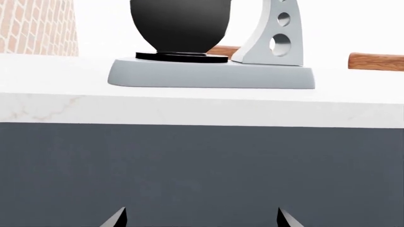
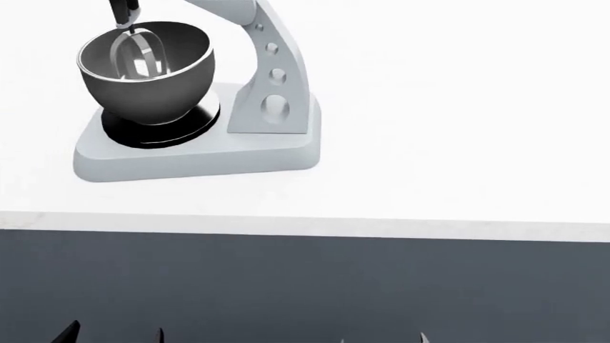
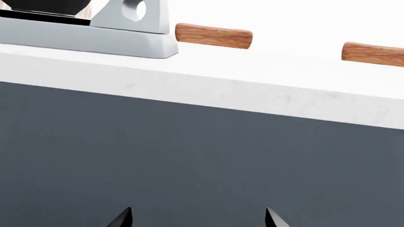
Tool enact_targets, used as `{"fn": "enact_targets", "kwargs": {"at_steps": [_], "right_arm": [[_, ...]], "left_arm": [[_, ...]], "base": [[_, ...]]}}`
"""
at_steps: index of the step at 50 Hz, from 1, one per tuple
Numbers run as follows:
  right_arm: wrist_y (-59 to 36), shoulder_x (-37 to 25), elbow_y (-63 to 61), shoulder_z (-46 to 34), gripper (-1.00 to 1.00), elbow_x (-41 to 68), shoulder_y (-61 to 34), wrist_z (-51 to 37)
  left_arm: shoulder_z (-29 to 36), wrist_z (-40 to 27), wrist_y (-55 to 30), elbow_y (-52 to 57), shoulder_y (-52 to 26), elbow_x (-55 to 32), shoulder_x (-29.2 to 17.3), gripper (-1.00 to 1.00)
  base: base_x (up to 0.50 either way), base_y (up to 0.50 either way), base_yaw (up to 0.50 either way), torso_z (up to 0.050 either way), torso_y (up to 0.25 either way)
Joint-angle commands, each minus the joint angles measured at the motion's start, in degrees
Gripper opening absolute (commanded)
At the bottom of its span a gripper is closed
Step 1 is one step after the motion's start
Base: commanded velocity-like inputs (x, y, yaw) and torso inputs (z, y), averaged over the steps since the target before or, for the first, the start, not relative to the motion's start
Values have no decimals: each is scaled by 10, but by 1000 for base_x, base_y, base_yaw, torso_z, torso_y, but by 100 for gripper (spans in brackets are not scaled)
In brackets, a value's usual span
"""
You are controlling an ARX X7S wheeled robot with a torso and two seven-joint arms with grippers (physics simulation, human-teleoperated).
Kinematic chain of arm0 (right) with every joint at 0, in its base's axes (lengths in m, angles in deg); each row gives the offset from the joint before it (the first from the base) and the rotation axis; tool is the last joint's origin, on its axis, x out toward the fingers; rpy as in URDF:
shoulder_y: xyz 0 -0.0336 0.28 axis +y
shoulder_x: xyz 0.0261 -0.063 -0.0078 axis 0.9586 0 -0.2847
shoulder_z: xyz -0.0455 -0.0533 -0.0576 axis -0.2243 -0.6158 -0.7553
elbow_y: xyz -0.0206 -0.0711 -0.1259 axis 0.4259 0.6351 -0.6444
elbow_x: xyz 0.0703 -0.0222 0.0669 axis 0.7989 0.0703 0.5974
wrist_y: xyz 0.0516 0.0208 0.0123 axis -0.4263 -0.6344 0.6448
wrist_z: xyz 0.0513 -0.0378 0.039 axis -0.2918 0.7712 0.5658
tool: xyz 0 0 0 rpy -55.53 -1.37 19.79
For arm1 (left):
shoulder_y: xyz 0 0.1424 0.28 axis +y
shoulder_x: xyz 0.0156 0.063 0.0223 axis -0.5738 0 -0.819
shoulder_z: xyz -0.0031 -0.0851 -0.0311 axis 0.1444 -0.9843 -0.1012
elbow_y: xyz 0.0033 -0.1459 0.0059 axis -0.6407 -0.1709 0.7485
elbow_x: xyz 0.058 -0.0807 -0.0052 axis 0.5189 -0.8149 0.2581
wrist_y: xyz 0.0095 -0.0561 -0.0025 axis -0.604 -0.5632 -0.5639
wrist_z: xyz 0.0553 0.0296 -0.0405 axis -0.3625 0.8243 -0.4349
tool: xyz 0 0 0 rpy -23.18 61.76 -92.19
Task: Open the stand mixer head.
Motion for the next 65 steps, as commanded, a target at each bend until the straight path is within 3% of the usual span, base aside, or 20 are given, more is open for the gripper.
{"fn": "enact_targets", "kwargs": {"at_steps": [1, 6, 7, 9, 38, 39, 54, 65], "right_arm": [[-1, -6, -1, -2, 100, 15, -1, -7], [1, -7, 3, -4, 100, 13, -3, -16], [-2, -9, 5, -8, 100, 7, -4, -16], [-4, -9, 1, -6, 100, 18, -3, -13], [-4, -22, 1, -24, 100, 23, -5, -27], [-22, -19, 6, -18, 100, 35, -11, -28], [-8, -27, -2, -33, 100, 44, -5, -18], [-15, -30, 5, -38, 100, 35, -9, -31]], "left_arm": [[10, -9, 0, -2, -2, -4, -6, 100], [14, -6, -9, 9, 0, -15, -11, 100], [12, 30, -22, 26, 7, -70, -16, 100], [11, 29, -45, 42, 7, -85, -21, 100], [33, 11, -25, 13, 1, -62, -30, 100], [30, -13, -29, 5, -1, -43, -25, 100], [36, -17, -26, 4, -2, -49, -31, 100], [41, -24, -27, 1, -4, -50, -33, 100]], "base": [[0, 0, 0, 0, 0], [0, 0, 0, 0, 0], [0, 0, 0, 17, 0], [0, 0, 0, 50, 0], [0, 0, 0, 50, 5], [0, 0, 0, 0, 0], [399, 0, 0, 0, 0], [0, 0, 0, 0, 0]]}}
